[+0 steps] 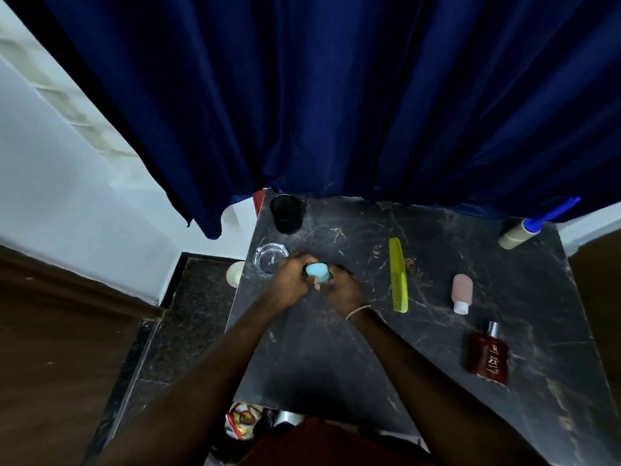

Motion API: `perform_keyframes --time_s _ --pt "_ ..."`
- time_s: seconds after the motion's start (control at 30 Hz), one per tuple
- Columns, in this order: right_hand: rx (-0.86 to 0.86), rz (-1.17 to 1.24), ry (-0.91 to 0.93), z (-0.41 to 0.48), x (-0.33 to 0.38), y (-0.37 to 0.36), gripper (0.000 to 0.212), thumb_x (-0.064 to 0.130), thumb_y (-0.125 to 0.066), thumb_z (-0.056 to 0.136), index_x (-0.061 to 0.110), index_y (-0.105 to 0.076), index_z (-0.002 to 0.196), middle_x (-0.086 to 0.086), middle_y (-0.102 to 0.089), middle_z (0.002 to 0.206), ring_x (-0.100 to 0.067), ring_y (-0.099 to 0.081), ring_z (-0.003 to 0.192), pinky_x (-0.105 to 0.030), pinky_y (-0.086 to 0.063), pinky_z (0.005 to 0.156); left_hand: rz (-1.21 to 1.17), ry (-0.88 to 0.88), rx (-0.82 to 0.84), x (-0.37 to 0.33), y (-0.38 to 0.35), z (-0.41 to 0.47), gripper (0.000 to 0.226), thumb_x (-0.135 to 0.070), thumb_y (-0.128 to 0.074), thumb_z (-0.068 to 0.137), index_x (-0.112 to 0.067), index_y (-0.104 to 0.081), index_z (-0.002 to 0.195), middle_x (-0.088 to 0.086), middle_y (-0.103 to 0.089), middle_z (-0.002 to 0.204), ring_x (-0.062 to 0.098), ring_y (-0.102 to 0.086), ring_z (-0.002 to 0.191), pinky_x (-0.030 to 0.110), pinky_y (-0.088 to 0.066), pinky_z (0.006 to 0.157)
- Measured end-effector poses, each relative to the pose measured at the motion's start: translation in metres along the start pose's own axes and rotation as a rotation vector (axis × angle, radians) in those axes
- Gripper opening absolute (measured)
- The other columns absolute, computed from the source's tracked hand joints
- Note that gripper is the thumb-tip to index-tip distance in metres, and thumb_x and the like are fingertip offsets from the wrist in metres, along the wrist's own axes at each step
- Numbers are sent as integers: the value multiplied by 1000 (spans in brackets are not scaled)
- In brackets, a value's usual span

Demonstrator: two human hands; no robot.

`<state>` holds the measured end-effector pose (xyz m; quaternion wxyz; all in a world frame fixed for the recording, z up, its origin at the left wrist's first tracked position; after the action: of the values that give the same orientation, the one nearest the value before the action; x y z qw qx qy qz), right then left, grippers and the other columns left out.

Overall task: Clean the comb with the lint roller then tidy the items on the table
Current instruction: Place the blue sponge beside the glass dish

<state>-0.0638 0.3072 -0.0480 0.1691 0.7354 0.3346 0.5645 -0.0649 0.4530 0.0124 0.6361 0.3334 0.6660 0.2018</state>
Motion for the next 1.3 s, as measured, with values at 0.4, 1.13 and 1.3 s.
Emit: perform_keyframes --time_s 0.4,1.13,1.3 --pt "-23 -15 -51 43 18 8 36 17 -73 79 15 -66 115 -5 -71 110 -21 -64 96 -13 -34 72 79 36 24 23 3 41 18 -13 -67 85 -15 -67 103 7 -74 94 24 -67 86 25 -41 69" --pt "-57 -69 -79 96 6 -16 47 49 -69 80 22 -64 118 -6 -72 111 -28 -68 101 -39 -55 87 52 16 91 61 -13 97 22 -20 -63 84 -11 -67 104 13 -74 101 33 -68 94 36 -49 77" --pt "-49 -36 -86 95 9 -13 57 47 -70 76 15 -65 123 -12 -69 119 -31 -65 109 -37 -51 95 18 -13 68 62 -16 97 16 -14 -69 84 -13 -68 101 7 -75 96 26 -68 89 36 -52 77"
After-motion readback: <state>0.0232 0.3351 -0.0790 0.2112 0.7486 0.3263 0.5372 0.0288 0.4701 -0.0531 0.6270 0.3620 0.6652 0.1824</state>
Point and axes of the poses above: each hand's wrist, its own z-axis towards the middle knuckle, its own y-axis out of the back of the hand, x = y × z, the point moved 5 cm from there along z, towards the middle knuckle
